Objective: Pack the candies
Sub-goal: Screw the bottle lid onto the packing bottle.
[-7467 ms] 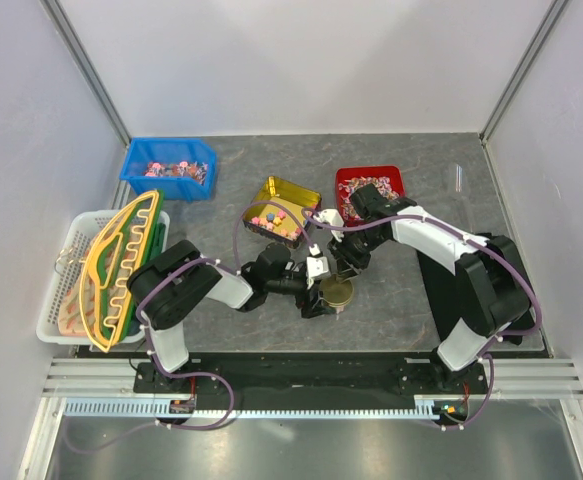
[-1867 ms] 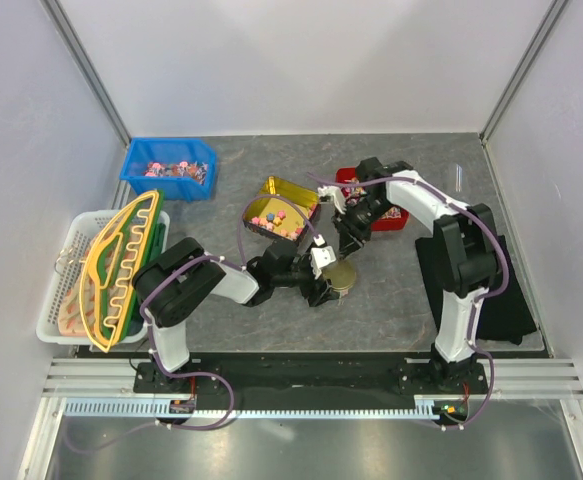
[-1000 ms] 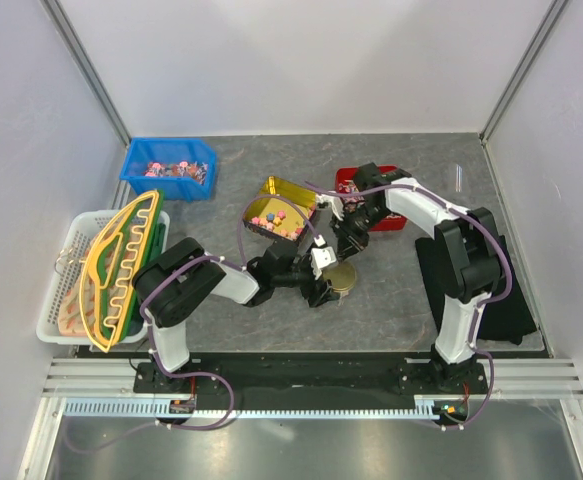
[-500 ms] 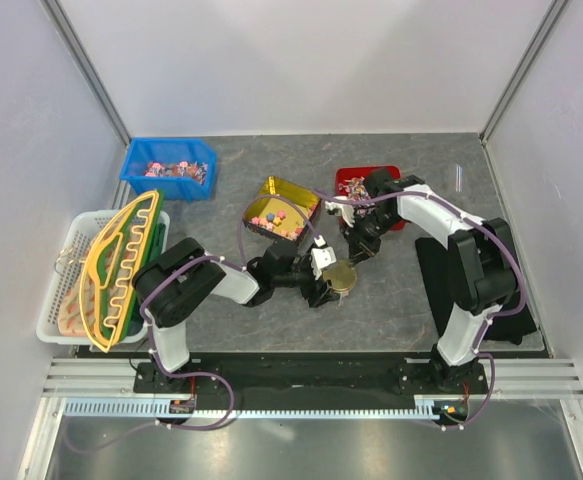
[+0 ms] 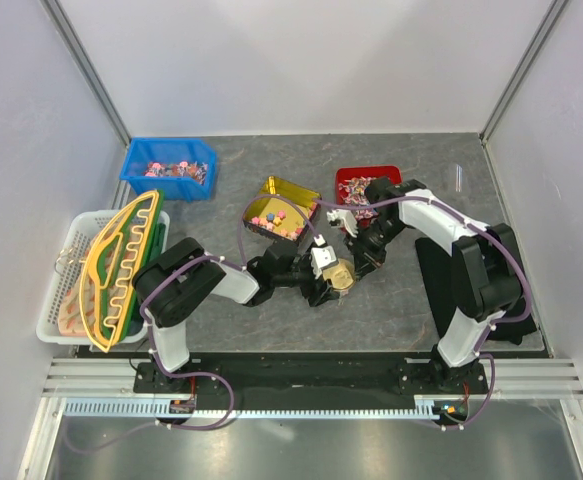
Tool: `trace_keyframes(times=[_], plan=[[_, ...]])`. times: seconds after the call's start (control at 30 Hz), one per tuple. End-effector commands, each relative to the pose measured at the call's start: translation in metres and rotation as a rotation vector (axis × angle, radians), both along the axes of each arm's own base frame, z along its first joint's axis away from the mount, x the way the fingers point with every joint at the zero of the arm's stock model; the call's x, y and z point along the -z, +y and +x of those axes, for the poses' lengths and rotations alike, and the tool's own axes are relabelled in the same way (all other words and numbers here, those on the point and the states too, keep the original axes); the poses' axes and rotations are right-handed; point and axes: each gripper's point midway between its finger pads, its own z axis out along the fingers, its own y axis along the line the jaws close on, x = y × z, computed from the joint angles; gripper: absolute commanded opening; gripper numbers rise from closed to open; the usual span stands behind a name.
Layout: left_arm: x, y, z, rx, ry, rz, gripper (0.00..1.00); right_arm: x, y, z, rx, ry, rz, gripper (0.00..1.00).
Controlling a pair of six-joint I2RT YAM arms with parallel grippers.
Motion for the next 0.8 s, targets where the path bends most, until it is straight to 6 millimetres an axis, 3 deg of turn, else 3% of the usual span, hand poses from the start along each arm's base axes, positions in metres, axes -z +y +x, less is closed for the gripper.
trace_keyframes(times=[0.0,0.2,0.37,0.77], plan=[[0.032,0.018,0.004,-0.055,0.036,0.114,0.57,-0.031,0.005,0.019,0.016,-0.09,0.044,0.17],[0.032,0.018,0.004,-0.056,0.034,0.114,0.57,-0.047,0.022,0.057,0.048,-0.151,0.094,0.25],[0.032,0.019,0.005,-0.058,0.036,0.115,0.57,-0.036,0.036,0.077,0.049,-0.116,0.125,0.29],[0.032,0.018,0.004,-0.055,0.038,0.116,0.57,-0.01,0.059,0.059,-0.02,-0.021,0.147,0.33]])
